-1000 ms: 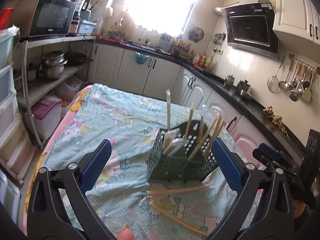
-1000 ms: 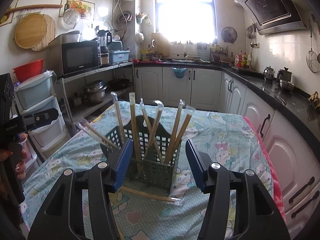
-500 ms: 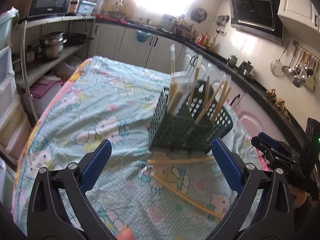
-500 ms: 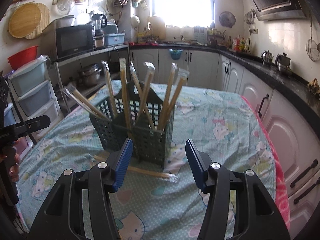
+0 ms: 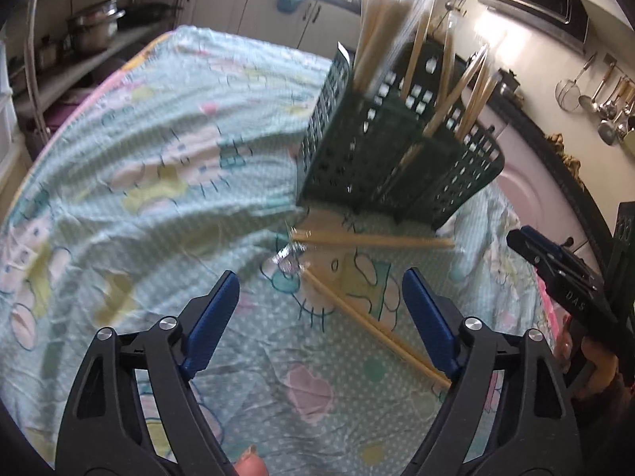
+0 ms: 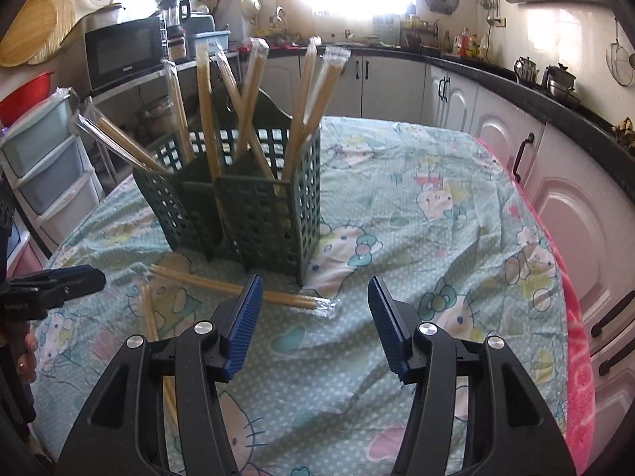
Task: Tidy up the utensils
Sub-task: 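Close the right tool on a wrapped wooden chopstick beside the basket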
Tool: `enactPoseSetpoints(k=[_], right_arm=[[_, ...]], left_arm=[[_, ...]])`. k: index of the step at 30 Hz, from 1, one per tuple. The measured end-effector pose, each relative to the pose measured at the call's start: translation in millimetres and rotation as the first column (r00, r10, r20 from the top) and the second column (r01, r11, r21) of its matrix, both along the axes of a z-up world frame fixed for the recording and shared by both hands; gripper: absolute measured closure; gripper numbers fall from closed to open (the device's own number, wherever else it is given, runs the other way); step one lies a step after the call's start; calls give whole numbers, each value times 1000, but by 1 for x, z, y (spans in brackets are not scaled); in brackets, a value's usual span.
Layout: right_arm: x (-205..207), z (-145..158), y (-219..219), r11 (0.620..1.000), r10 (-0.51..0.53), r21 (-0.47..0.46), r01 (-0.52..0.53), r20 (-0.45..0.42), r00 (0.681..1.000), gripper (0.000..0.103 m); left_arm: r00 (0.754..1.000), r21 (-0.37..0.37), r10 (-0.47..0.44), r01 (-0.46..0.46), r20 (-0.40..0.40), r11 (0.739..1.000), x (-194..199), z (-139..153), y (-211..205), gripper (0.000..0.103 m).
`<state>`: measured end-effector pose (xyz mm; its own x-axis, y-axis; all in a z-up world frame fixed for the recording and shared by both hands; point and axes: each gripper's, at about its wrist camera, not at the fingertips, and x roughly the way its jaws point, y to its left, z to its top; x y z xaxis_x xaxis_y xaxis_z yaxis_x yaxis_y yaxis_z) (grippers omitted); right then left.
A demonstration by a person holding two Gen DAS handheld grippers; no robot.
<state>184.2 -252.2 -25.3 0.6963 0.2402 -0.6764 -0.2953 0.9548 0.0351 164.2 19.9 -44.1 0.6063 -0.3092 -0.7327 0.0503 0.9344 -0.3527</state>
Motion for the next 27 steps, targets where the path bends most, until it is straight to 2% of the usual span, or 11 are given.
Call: enactPoseSetpoints(k=[6,13,24,27], right_arm=[[6,-9,-1,1000,-1,-1,1,-20,1000,50],[12,-18,0,1000,0,0,0,-45,999,50],[36,-42,-3,999,-7,35,12,-137,991,50],[44,-49,-3,998,-8,54,17,-165,986,50]], left_arm=[[998,-14,-11,10,-58,1000,10,-17,-6,31],[996,-23,0,-2,-89,1000,23,-25,-9,33],[996,8,14,-13,-86,1000,35,-29,-12,38],[997,30,21,-19,-75,999,36,-30,-13,43]])
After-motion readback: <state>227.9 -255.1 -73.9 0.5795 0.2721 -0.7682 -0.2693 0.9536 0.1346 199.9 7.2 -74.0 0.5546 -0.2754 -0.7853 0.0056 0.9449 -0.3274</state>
